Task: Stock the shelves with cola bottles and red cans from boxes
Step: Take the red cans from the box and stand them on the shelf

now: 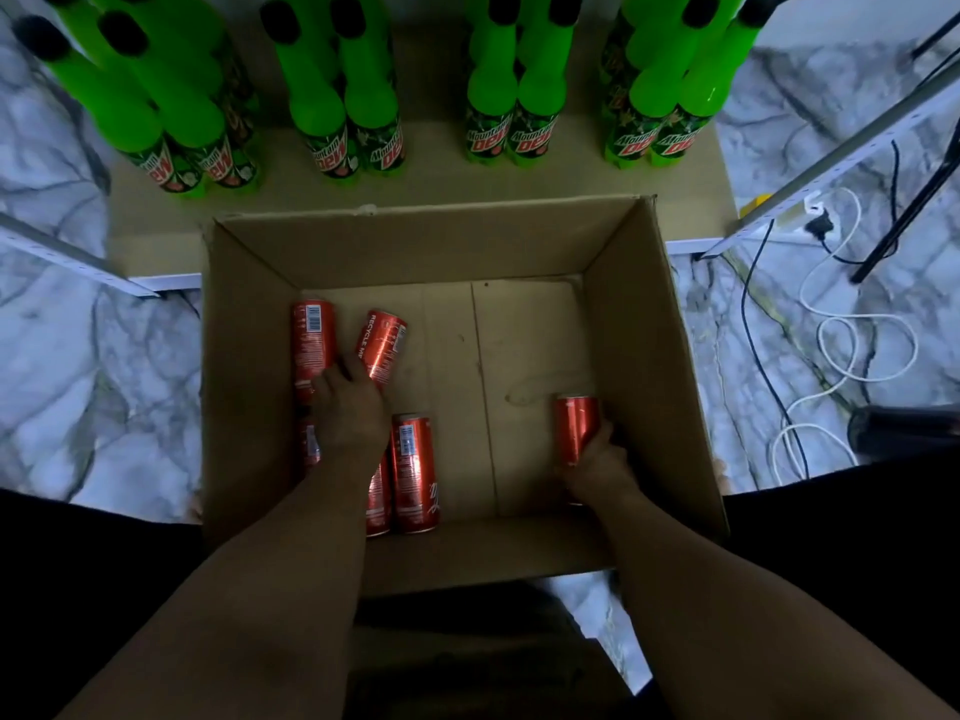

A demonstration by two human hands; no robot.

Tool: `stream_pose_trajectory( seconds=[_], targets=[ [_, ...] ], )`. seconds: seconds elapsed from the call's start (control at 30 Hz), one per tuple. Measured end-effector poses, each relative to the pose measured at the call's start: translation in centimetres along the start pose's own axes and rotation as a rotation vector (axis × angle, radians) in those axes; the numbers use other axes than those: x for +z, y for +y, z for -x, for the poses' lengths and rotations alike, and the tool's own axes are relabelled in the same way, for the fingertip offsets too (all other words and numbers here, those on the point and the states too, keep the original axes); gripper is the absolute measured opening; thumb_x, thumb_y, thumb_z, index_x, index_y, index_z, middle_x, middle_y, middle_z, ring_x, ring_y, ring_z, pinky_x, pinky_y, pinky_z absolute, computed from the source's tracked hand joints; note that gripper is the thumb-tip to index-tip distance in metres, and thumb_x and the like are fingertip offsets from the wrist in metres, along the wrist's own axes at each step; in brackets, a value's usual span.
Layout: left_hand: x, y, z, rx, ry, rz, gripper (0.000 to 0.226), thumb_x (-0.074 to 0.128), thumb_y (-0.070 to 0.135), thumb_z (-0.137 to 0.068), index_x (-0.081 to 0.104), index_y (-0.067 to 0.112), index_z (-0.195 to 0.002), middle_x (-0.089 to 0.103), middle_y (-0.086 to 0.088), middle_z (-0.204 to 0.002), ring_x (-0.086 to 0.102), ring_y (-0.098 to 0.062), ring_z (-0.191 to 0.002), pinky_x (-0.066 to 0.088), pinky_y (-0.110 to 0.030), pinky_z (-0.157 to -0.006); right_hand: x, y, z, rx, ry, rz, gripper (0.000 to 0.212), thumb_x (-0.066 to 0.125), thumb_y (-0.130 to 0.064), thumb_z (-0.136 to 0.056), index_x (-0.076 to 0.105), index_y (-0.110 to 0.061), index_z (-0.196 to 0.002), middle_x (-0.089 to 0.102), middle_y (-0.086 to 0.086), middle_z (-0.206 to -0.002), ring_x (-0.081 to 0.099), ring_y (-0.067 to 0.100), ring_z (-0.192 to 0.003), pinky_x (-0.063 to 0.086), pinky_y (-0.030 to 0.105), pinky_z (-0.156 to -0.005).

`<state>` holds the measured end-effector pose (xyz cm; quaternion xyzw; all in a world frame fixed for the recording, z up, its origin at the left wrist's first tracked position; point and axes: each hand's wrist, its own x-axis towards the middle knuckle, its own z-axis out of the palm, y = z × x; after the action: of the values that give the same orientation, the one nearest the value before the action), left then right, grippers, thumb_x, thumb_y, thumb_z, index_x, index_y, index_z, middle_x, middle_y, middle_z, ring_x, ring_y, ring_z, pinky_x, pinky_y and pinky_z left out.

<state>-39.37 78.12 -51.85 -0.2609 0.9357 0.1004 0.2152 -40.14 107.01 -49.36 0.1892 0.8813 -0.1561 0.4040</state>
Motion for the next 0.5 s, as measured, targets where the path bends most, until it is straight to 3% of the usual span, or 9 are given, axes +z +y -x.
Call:
stream_pose_trajectory(
  seconds=[0.17,0.27,0.37,0.5],
  targets=[
    [-0.3,0.0,0.0,0.031,0.017,-0.043,0.076,0.064,0.024,-0.097,0.024,0.001,-0.157,0.047,-0.025,-0.147,0.04,-0.039,-0.138,0.033,-0.048,-0.117,-0.2,-0.1,-0.2,0.009,0.015,-0.093,0.098,0.076,-0.025,-0.088,0.01,-0.003,-0.156,0.044,0.026,-0.146,0.052,0.041,-0.13,0.044,0.042,-0.103],
    [-0.5,-0.9,0.0,0.03,0.017,0.067,0.076,0.068,0.029,-0.095,0.029,0.006,-0.156,0.045,-0.025,-0.148,0.036,-0.042,-0.14,0.026,-0.053,-0.119,-0.6,-0.3,0.4,0.021,0.06,-0.122,0.108,0.079,-0.032,-0.085,0.005,-0.003,-0.157,0.044,0.025,-0.144,0.053,0.042,-0.128,0.045,0.043,-0.103],
    [-1.2,-1.3,0.7,-0.012,0.082,0.382,0.08,0.074,0.036,-0.091,0.034,0.014,-0.157,0.039,-0.019,-0.154,0.034,-0.04,-0.144,0.027,-0.056,-0.12,-1.4,-1.2,1.5,0.01,0.161,-0.196,0.113,0.083,-0.039,-0.079,0.008,-0.007,-0.158,0.046,0.025,-0.14,0.054,0.043,-0.125,0.045,0.046,-0.103],
    [-3.6,0.5,1.4,-0.127,0.236,0.986,0.081,0.087,0.028,-0.08,0.046,0.025,-0.151,0.05,-0.003,-0.152,0.048,-0.021,-0.14,0.04,-0.038,-0.114,-2.4,-2.7,2.5,-0.076,0.383,-0.27,0.085,0.086,-0.037,-0.073,0.041,-0.009,-0.139,0.053,0.02,-0.128,0.059,0.043,-0.115,0.05,0.045,-0.096]
  ],
)
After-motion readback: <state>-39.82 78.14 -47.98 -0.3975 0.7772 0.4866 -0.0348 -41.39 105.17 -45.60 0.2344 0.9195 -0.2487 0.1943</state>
